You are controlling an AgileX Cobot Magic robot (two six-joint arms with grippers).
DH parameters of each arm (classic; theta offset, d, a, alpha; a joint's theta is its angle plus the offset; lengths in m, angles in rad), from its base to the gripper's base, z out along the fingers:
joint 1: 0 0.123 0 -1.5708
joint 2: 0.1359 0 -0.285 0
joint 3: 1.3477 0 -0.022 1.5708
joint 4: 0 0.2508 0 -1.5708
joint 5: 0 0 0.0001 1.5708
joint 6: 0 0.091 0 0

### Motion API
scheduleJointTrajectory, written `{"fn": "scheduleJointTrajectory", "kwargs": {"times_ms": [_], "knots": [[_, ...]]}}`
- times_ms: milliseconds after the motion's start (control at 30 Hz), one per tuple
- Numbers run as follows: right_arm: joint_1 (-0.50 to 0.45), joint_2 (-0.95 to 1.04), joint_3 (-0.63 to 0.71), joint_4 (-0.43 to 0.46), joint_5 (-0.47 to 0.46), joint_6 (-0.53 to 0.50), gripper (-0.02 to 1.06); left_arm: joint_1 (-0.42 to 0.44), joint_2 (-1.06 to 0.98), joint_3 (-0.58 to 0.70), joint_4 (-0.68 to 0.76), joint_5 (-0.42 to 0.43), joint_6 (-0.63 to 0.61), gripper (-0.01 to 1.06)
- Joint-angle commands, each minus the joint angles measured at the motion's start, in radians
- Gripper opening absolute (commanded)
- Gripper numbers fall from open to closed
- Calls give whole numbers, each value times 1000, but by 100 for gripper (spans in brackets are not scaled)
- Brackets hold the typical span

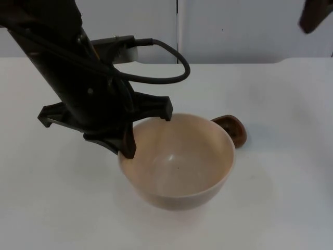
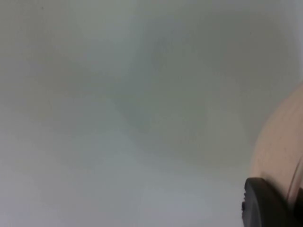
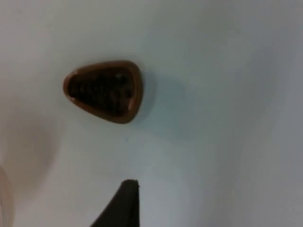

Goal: Pick up the bowl with the left hand and pour the coffee beans from the cup into the bowl with the right hand.

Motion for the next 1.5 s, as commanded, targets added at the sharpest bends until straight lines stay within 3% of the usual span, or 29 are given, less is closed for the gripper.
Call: {"fn": "scheduleJointTrajectory", "kwargs": {"times_ms": [0,300,733,1100,1467], "knots": [[31,44,-43,-21,25,17,105,-5,-14,-3,5,-12,-7,0],[81,231,-179,-21,51,61,105,-5,-14,-3,5,-14,-7,0],[81,375,-184,-17,11,68,105,-5,-14,-3,5,-23,-7,0],[82,525,-301,-17,21,83,105,-5,-14,-3,5,-27,-7,0],[105,589,-320,-33,-82,83,100,-5,-14,-3,5,-33,-7,0]]}}
